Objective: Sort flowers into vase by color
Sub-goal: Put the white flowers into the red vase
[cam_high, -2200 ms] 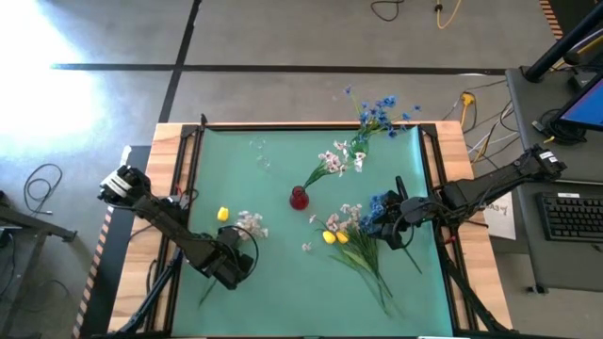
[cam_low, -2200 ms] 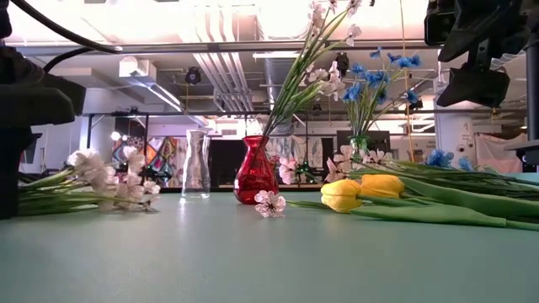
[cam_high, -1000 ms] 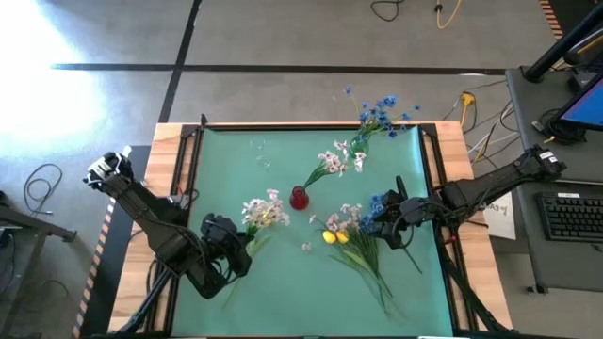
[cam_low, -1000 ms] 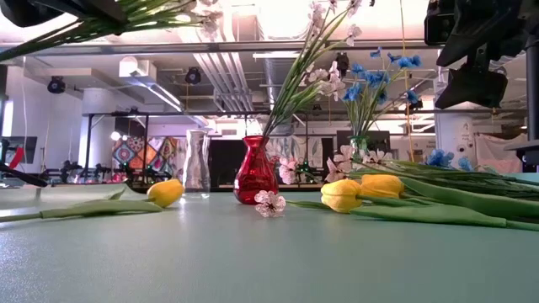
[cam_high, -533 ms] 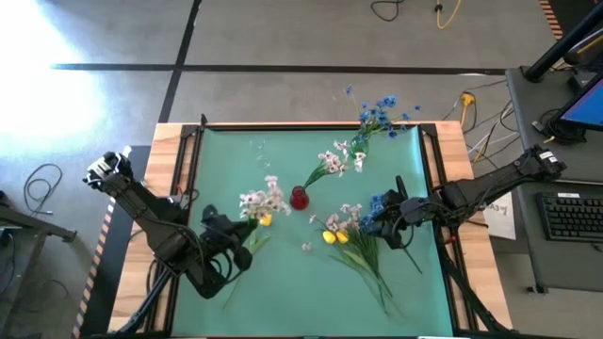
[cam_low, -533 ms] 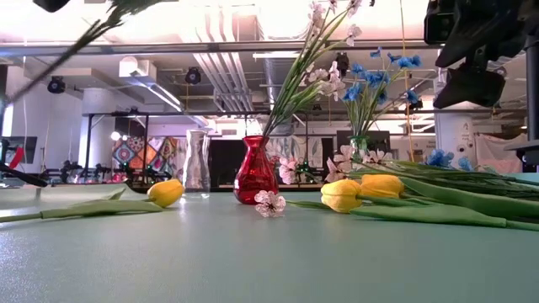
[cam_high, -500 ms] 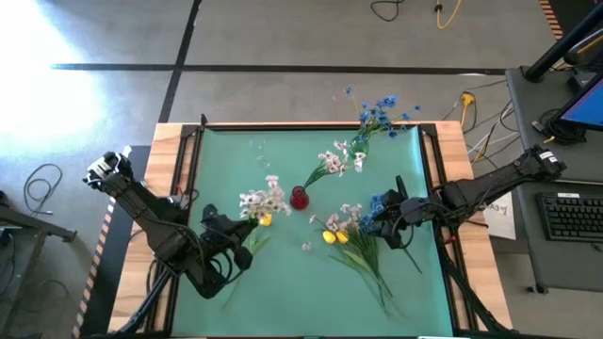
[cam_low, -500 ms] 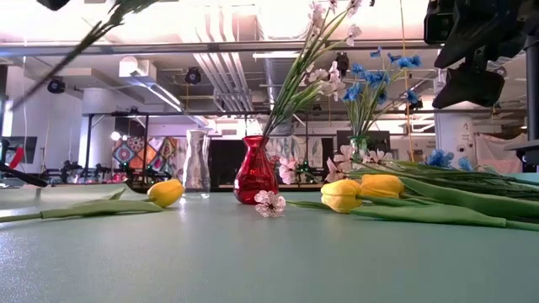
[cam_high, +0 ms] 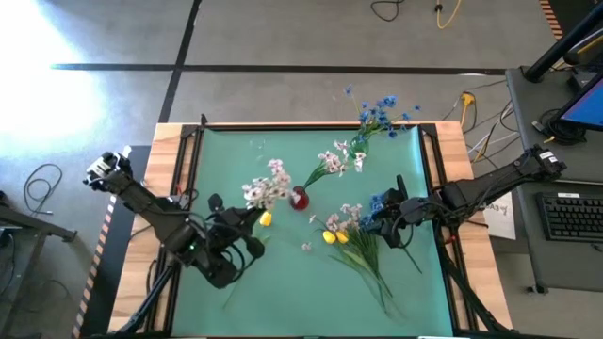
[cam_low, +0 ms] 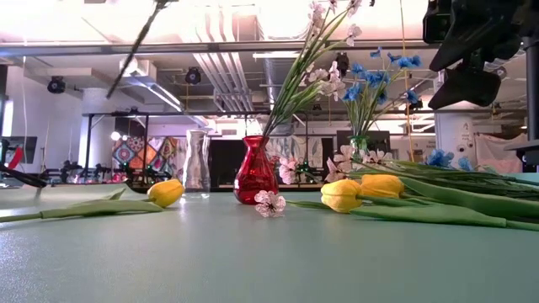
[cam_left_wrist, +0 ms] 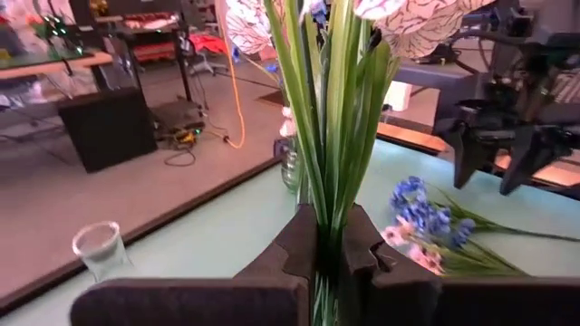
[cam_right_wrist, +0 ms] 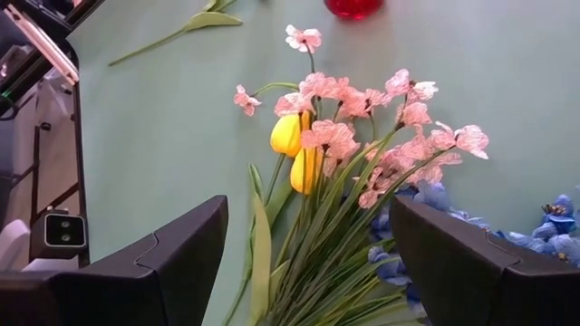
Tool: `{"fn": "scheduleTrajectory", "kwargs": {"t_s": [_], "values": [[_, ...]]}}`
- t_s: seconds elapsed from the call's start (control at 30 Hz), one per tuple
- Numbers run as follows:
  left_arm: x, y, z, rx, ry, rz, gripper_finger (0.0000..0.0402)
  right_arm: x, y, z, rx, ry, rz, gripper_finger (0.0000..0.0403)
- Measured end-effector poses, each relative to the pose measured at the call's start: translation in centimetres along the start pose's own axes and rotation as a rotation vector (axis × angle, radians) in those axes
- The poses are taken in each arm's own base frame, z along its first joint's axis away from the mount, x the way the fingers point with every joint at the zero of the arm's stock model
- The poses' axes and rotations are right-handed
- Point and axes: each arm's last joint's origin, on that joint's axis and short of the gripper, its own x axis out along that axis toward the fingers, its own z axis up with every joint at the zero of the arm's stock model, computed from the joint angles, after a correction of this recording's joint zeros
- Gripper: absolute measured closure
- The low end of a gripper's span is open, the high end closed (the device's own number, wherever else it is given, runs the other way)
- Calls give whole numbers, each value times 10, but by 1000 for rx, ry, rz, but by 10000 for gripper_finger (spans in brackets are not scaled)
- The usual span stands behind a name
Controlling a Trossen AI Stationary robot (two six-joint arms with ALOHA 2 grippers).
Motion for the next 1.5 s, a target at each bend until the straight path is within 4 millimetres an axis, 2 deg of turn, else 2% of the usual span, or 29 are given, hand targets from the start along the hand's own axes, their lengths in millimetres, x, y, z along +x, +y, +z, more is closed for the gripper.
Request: {"fn": "scheduleTrajectory", "kwargs": {"t_s": [0.23, 0.33, 0.47, 0.6, 0.7, 0.83, 0.93, 1.1, 1.27, 1.37, 1.5], "values": [[28, -5, 14, 74, 44, -28, 401, 0, 0, 0, -2, 0, 0, 106], [41, -11, 25, 98, 71, -149, 401, 0, 0, 0, -4, 0, 0, 106], [49, -18, 43, 151, -3, -311, 401, 0, 0, 0, -10, 0, 0, 106], [49, -12, 57, 195, -63, -354, 401, 0, 0, 0, -13, -10, -9, 106], [54, -2, 58, 197, -69, -327, 401, 0, 0, 0, -14, -13, -11, 106], [66, 13, 52, 170, -102, -301, 401, 0, -1, 1, -24, -23, -20, 106], [76, 24, 43, 147, -194, -383, 401, 0, -1, 1, -26, -42, -37, 106], [90, 48, 22, 170, -363, -445, 401, 0, -1, 2, -25, -51, -45, 106], [107, 70, -2, 64, -479, -476, 401, 0, -1, 2, -23, -53, -43, 106], [116, 78, -13, -29, -508, -482, 401, 0, -1, 2, -22, -56, -40, 106], [126, 78, -24, -50, -493, -467, 401, 0, -1, 2, -22, -56, -40, 106]]}}
